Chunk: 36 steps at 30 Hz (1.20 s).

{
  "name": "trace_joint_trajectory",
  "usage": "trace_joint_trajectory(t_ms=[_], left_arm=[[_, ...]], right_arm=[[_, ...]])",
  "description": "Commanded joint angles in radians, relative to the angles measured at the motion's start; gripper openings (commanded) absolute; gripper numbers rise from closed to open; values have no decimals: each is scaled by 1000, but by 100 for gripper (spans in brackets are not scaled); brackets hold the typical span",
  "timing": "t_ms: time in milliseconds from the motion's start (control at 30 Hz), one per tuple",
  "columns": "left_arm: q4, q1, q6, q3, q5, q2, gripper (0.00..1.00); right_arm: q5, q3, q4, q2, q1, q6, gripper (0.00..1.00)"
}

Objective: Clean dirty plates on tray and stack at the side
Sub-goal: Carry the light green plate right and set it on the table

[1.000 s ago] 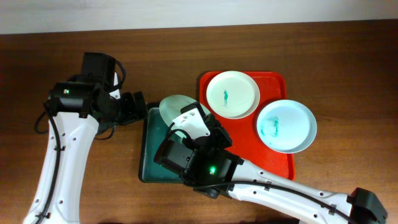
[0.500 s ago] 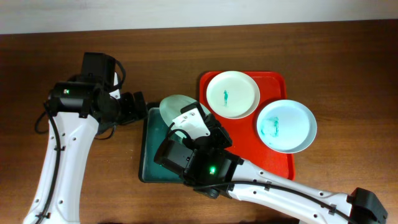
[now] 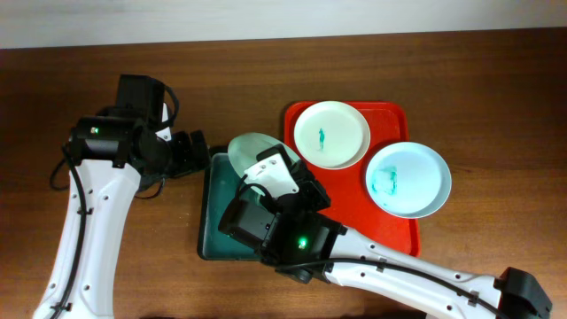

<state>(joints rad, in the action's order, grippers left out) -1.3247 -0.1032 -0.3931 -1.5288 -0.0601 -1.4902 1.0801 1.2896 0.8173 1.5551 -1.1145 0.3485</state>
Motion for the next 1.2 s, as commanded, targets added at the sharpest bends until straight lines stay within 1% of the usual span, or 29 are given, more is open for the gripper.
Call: trace_joint_trajectory(t_ms=[0,33,67,100,133,200,233,333,367,400,433,467,500,567,633,733,800,867,900,933,967,1000,1033,1067,1167], left_arm=[[-1,1,5,-8,-3,13,99],[-1,1,5,-8,-4,13,99],[-1,2,5,-8,-3,13,99],[-1,2,5,-8,-3,13,99],[-1,2,5,-8,-4,13,99],[-1,1,5,-8,-3,13,100],[-1,2,5,-8,-3,13,99],[-1,1,5,-8,-3,13,99],[-1,2,5,-8,-3,13,99],[-1,2,5,-8,-3,13,99],[-1,2,5,-8,-3,13,99],[-1,1,5,-8,-3,13,99],[-1,1,5,-8,-3,13,99],[-1,1,5,-8,-4,13,99],[-1,2,5,-8,-3,13,99],[-1,1,5,-8,-3,13,100],[-1,2,5,-8,-3,13,99],[-1,1,5,-8,-4,13,99],[-1,1,5,-8,-4,13,99],[-1,2,5,-8,-3,13,99],[-1,2,5,-8,-3,13,99],[-1,2,5,-8,-3,13,99],[-1,1,5,-8,-3,13,100],[-1,1,5,-8,-4,13,99],[-1,1,5,-8,-4,13,100]], right_arm=[[47,26,-34,-12,-27,-11,4],[28,26,-37,-11,-43,-48,4],[62,25,-33,-11,-52,-63,4],[75,25,-36,-11,-51,-28,4],[47,25,-48,-11,-53,-8,4],[95,25,-41,-11,-55,-29,4],[105,25,-44,-11,-51,-16,4],[94,25,-32,-11,-50,-17,4],[95,25,-26,-11,-47,5,4],[79,25,-14,-11,-40,62,4],[36,25,1,-11,-30,127,4],[-56,25,21,-11,-9,213,4],[-202,25,39,-11,32,302,4],[-462,26,37,-12,123,379,4],[-737,35,37,-32,256,364,4],[-1171,66,47,-116,530,220,4],[-1344,69,63,-180,727,152,4],[-1379,69,119,-237,951,152,4],[-1379,69,153,-256,1099,129,4],[-1368,69,177,-258,1208,105,4],[-1313,66,214,-248,1351,100,4],[-1278,61,235,-235,1429,100,4],[-1232,47,254,-211,1539,99,4],[-1214,35,259,-192,1609,91,4],[-1176,12,259,-70,1836,74,4]])
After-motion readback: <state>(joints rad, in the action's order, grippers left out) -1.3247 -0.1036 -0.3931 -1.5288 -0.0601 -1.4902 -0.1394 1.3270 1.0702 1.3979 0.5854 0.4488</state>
